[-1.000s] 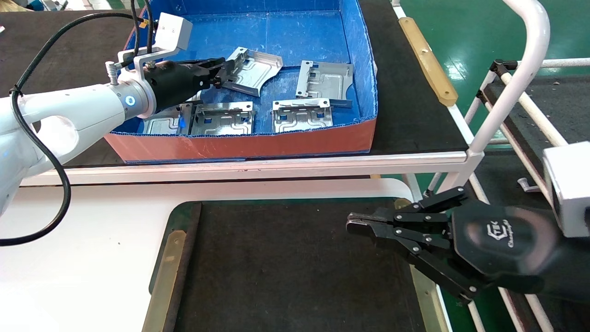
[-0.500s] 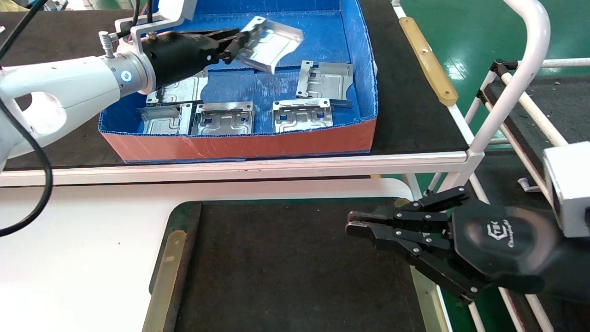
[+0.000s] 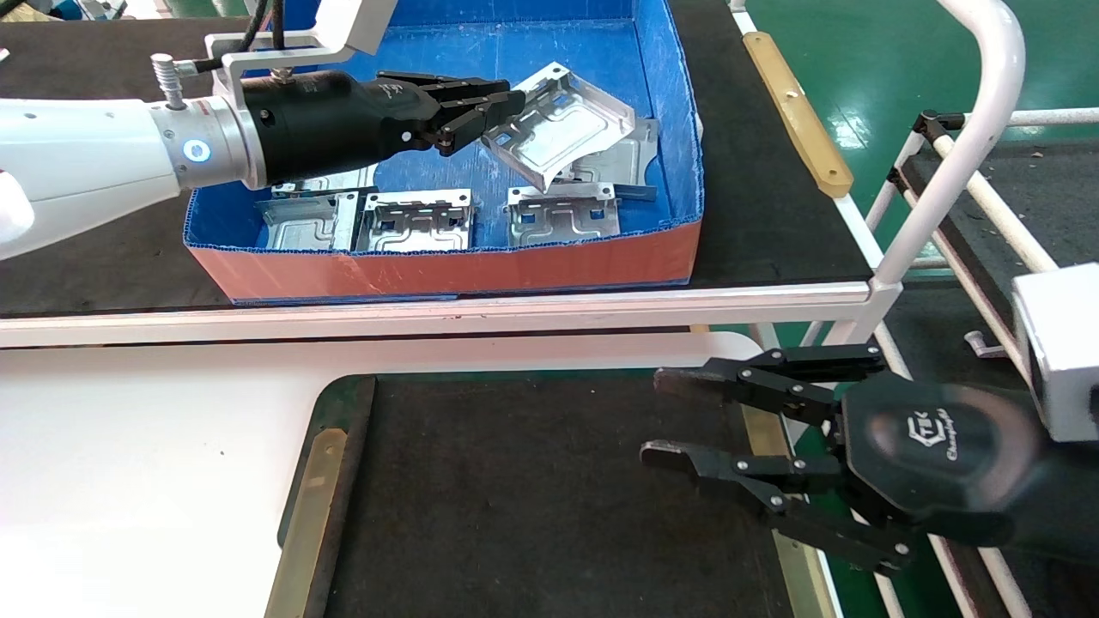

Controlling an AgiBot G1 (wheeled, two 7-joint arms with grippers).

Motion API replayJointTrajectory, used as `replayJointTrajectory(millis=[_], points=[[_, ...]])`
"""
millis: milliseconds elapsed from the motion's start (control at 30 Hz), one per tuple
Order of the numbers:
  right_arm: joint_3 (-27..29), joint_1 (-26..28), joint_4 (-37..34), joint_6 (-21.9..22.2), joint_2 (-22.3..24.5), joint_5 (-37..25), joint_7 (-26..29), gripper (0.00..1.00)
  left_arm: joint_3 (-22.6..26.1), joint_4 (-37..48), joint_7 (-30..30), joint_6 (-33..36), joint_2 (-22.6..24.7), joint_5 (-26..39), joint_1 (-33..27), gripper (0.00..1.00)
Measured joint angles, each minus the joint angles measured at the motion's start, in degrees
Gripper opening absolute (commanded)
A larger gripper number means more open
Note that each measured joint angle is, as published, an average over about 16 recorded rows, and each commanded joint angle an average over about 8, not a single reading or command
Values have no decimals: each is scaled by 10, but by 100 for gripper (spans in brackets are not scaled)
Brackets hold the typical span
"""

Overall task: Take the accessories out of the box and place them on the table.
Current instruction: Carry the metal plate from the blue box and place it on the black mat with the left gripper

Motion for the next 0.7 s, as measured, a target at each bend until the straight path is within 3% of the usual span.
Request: replayJointTrajectory(millis=[700], points=[[0, 0, 0, 0, 0, 0, 0, 100, 9, -29, 24, 207, -33, -6, -10, 0]])
